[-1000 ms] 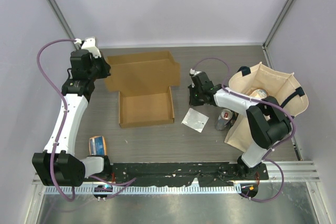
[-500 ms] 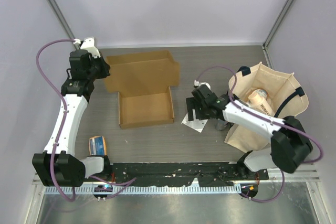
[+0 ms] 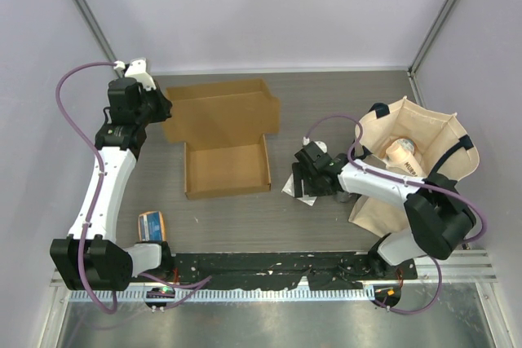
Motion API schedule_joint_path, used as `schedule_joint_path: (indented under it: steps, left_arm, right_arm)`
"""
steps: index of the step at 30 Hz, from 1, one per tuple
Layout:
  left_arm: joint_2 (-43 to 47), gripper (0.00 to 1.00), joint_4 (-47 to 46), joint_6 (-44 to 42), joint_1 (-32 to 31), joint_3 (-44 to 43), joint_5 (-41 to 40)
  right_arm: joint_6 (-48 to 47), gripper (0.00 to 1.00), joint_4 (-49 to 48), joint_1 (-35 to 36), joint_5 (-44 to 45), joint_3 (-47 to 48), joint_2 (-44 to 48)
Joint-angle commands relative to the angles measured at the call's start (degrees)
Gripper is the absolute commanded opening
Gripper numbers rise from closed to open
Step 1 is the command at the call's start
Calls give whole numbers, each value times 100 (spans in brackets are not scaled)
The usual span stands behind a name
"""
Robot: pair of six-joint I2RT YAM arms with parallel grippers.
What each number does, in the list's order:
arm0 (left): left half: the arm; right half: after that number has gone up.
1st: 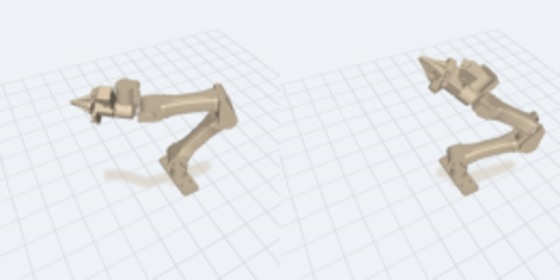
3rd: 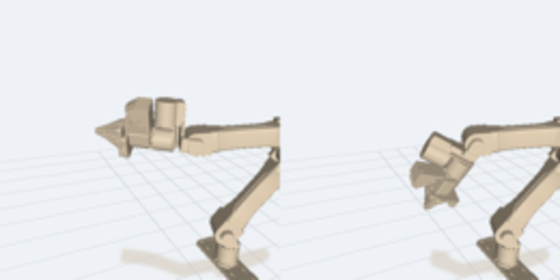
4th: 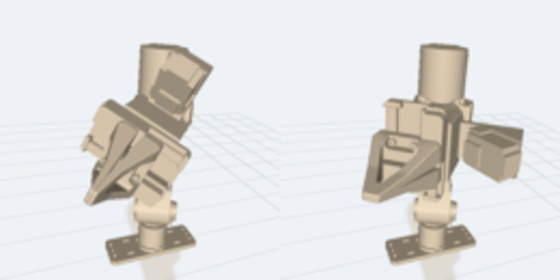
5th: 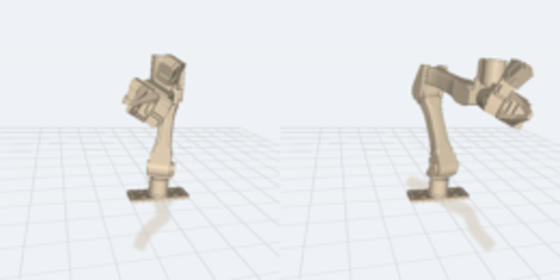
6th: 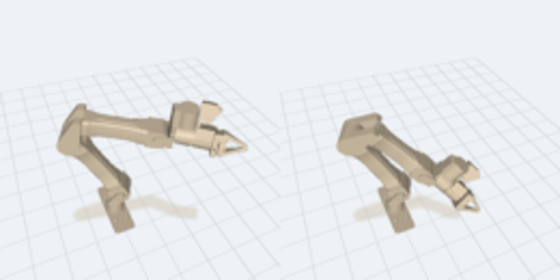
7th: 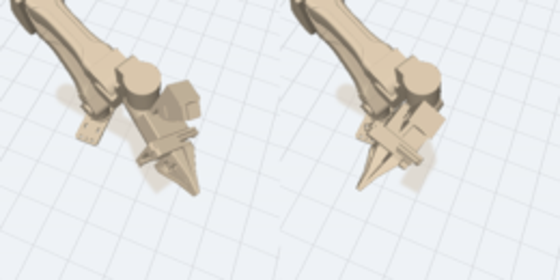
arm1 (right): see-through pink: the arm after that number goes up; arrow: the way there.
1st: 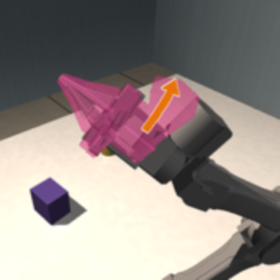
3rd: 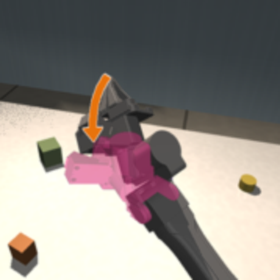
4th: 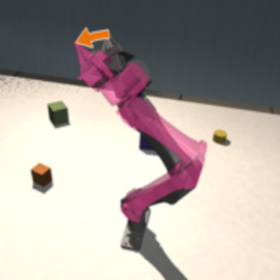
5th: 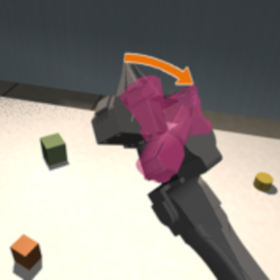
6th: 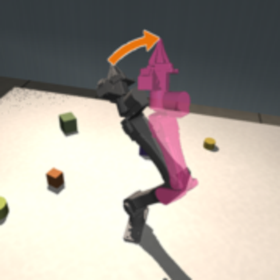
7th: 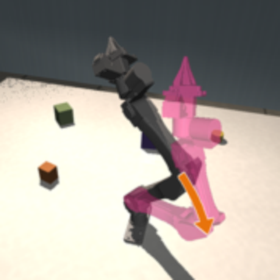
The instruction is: Fold the paper box
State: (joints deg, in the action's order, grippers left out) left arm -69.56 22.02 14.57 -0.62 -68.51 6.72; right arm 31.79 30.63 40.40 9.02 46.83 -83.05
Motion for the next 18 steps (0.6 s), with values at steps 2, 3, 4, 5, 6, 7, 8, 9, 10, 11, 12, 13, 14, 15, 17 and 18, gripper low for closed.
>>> schedule_joint_path:
  steps: [2, 3, 4, 5, 6, 7, 8, 9, 10, 11, 12, 13, 14, 15, 17, 18]
  left_arm:
    - [180, 0, -418, 29, 36, -13, 119]
    - [180, 0, -427, 29, 36, -13, 128]
    - [171, 0, -418, 29, 36, -13, 119]
    - [171, 0, -427, 37, 36, -13, 119]
    - [171, 0, -427, 37, 36, -13, 119]
    - [162, 0, -427, 37, 36, -13, 128]
    - [162, 0, -418, 37, 36, -13, 128]
    - [153, 0, -427, 37, 36, -13, 128]
    - [153, 0, -427, 46, 36, -13, 136]
    - [162, 0, -418, 46, 36, -13, 136]
    - [162, 0, -435, 55, 36, -13, 136]
    - [162, 0, -427, 38, 36, -13, 145]
    - [162, 0, -427, 37, 36, -13, 145]
    - [162, 0, -435, 37, 36, -13, 137]
    - [162, 0, -435, 46, 36, -13, 145]
    - [153, 0, -427, 46, 36, -22, 145]
  right_arm:
    - [293, 76, -444, 29, 232, -95, -168]
    - [284, 75, -488, 38, 267, -104, -203]
    - [258, 74, -549, 29, 293, -104, -255]
    - [249, 72, -576, 38, 320, -104, -273]
    - [249, 71, -619, 38, 355, -112, -291]
    - [240, 70, -637, 29, 407, -130, -309]
    - [240, 70, -655, 29, 425, -139, -326]
    - [249, 68, -681, 38, 426, -156, -344]
    - [266, 63, -708, 29, 408, -200, -370]
    - [275, 60, -734, 29, 408, -227, -379]
    - [284, 59, -795, 29, 408, -262, -396]
    - [292, 56, -787, 29, 451, -305, -405]
    - [284, 55, -778, 29, 487, -315, -466]
    - [284, 54, -761, 29, 496, -332, -493]
    - [275, 52, -743, 38, 618, -394, -554]
    - [266, 50, -752, 38, 645, -411, -581]
